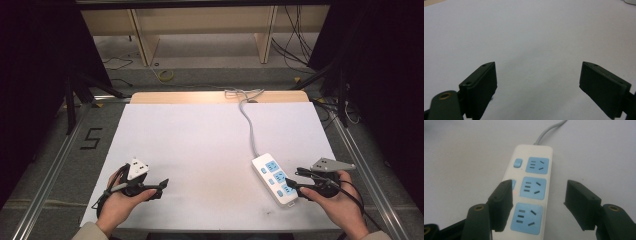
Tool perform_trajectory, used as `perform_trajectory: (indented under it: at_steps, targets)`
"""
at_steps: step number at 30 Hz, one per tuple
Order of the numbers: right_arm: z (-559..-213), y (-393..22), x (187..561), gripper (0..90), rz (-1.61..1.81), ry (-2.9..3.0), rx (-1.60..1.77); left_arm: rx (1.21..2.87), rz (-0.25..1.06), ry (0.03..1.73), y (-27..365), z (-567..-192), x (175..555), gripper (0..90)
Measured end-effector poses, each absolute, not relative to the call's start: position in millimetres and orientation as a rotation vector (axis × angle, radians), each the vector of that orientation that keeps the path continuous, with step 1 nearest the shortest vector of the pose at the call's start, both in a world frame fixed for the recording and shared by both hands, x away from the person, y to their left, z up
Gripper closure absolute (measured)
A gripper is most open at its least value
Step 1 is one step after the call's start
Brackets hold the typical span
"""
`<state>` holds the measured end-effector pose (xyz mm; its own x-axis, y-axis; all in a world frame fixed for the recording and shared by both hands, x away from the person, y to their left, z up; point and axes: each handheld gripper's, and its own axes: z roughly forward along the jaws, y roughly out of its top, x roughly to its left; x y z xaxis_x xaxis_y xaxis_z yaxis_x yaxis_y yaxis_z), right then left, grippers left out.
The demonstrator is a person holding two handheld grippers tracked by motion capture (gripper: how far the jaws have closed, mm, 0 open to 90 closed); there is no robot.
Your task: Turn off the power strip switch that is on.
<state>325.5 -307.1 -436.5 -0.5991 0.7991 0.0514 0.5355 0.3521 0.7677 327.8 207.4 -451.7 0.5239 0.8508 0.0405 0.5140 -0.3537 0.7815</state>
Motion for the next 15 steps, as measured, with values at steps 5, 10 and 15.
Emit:
perform_trajectory:
  at_steps: [5,10,15]
  targets:
    - [-427.8,-306.0,327.5,55.8,1.089,2.305,1.146,2.031,0.583,1.107,207.0,-452.3,327.7,14.1]
    - [-420.4,-302.8,333.8,79.6,1.044,2.339,1.140,2.032,0.582,1.106,206.6,-452.3,327.7,14.3]
    - [-414.5,-295.6,343.4,90.0,0.998,2.366,1.146,2.038,0.579,1.105,205.7,-452.2,328.8,14.5]
